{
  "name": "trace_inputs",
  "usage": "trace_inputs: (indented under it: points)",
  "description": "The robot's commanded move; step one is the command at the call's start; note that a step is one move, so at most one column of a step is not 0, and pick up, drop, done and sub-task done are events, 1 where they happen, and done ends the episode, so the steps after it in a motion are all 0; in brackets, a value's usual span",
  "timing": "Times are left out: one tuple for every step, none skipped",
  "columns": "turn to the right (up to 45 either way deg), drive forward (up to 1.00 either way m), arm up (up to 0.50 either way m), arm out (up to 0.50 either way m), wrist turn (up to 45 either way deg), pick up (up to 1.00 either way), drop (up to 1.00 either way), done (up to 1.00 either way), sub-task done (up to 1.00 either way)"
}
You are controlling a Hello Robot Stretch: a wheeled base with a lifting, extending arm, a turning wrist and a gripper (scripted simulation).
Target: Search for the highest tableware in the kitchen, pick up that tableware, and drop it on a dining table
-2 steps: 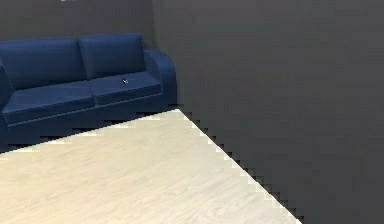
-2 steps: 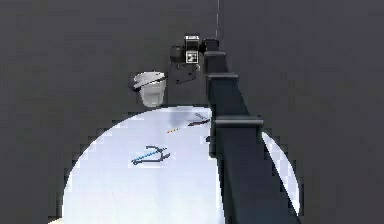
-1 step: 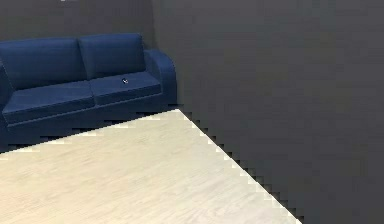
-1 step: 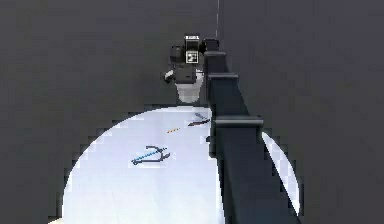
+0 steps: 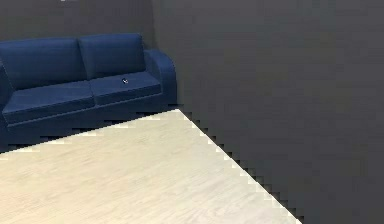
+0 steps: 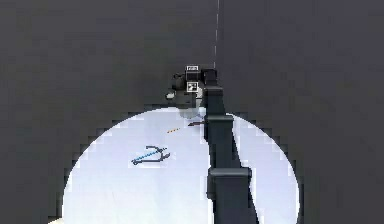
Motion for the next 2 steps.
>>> trace_inputs:
  points:
    - [0.0, 0.0, -0.32, 0.0, 0.0, 0.0, 0.0, 0.0, 0.0]
    - [0.0, 0.0, 0.0, 0.0, 0.0, 0.0, 1.0, 0.0, 0.0]
